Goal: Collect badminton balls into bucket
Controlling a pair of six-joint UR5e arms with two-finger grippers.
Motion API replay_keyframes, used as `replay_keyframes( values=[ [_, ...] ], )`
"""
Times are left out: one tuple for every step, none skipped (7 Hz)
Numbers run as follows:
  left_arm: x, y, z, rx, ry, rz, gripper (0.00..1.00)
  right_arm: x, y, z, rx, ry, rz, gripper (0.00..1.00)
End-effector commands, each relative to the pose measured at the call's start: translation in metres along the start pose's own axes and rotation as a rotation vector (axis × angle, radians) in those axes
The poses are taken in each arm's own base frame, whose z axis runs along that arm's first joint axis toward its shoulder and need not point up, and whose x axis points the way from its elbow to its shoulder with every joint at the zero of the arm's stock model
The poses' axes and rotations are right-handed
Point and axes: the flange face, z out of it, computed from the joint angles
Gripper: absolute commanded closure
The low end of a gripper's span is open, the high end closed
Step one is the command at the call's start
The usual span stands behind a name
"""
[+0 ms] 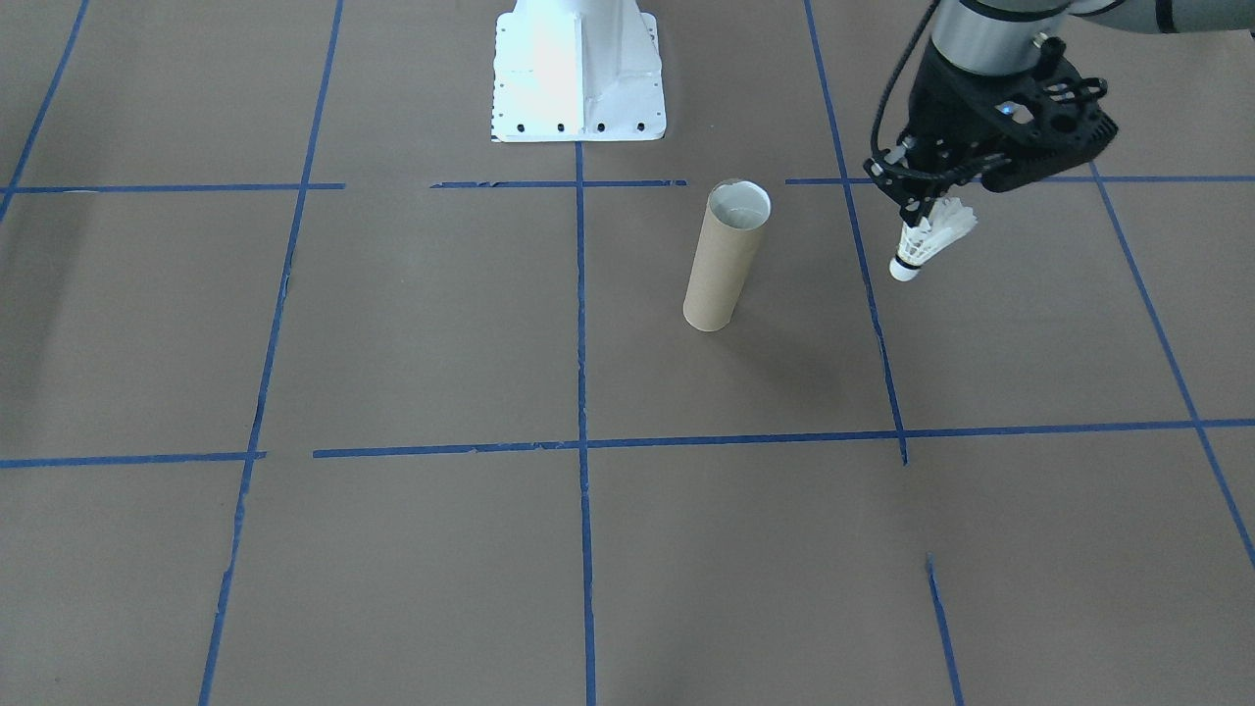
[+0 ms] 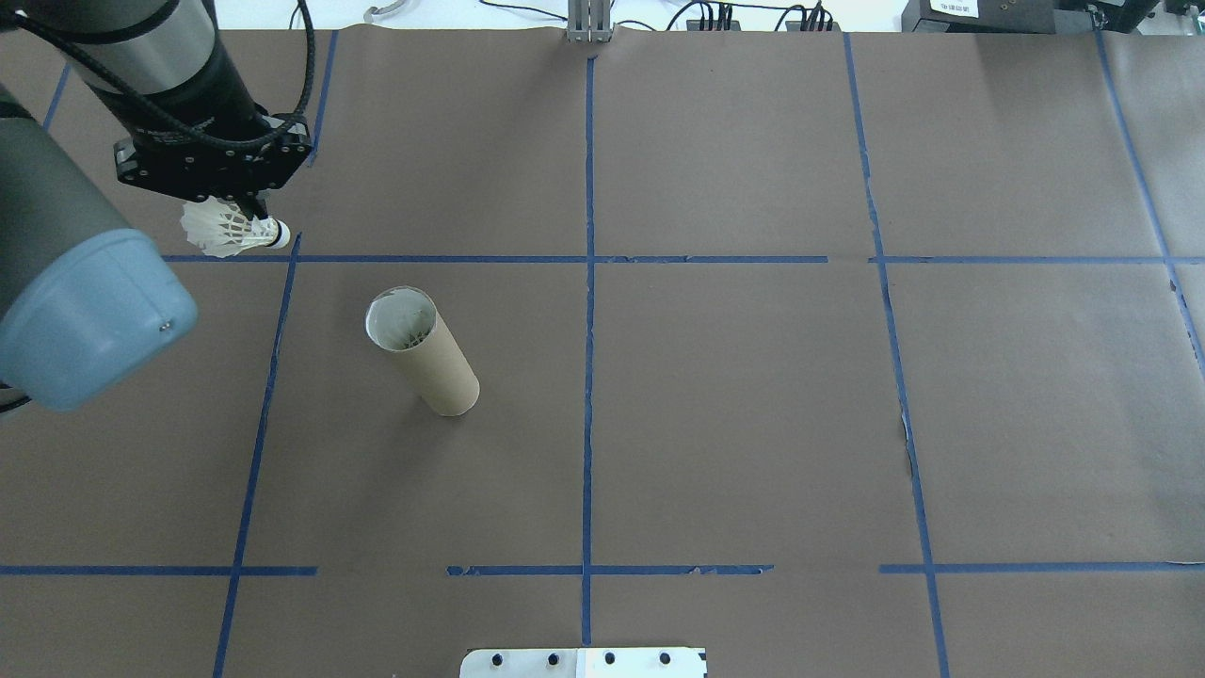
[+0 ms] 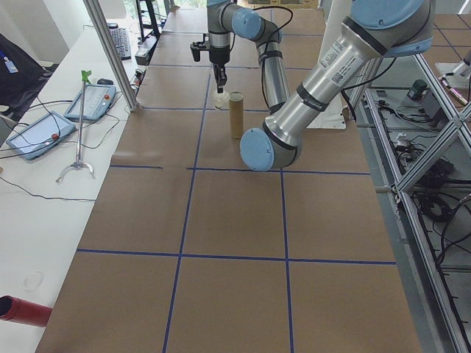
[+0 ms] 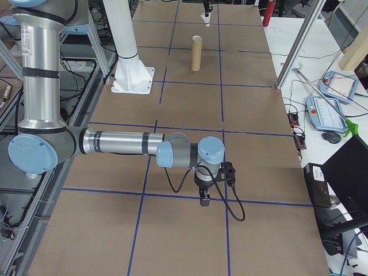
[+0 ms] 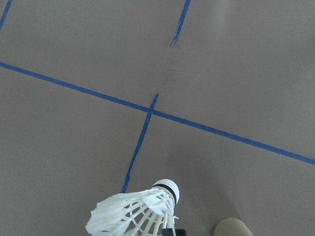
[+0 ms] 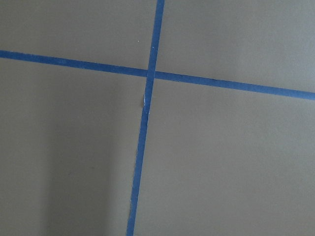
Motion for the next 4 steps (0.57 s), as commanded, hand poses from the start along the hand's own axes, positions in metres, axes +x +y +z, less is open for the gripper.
replay_keyframes(
  values=[
    [0.064,0.042,-0.018,-0.06,-0.028,0.057,1.0,0.0,0.0,0.0,0.001,0.0,-0.001,0.0],
    [0.078,0.047,-0.01,-0.078,-0.049,0.065,1.0,0.0,0.0,0.0,-0.001,0.0,0.001,0.0],
    [0.079,0.046,-0.003,-0.085,-0.062,0.062,1.0,0.0,0.0,0.0,0.001,0.0,0.0,0.0],
    [0.082,0.041,0.005,-0.093,-0.084,0.053,1.0,0.0,0.0,0.0,-0.001,0.0,0.001,0.0]
  ],
)
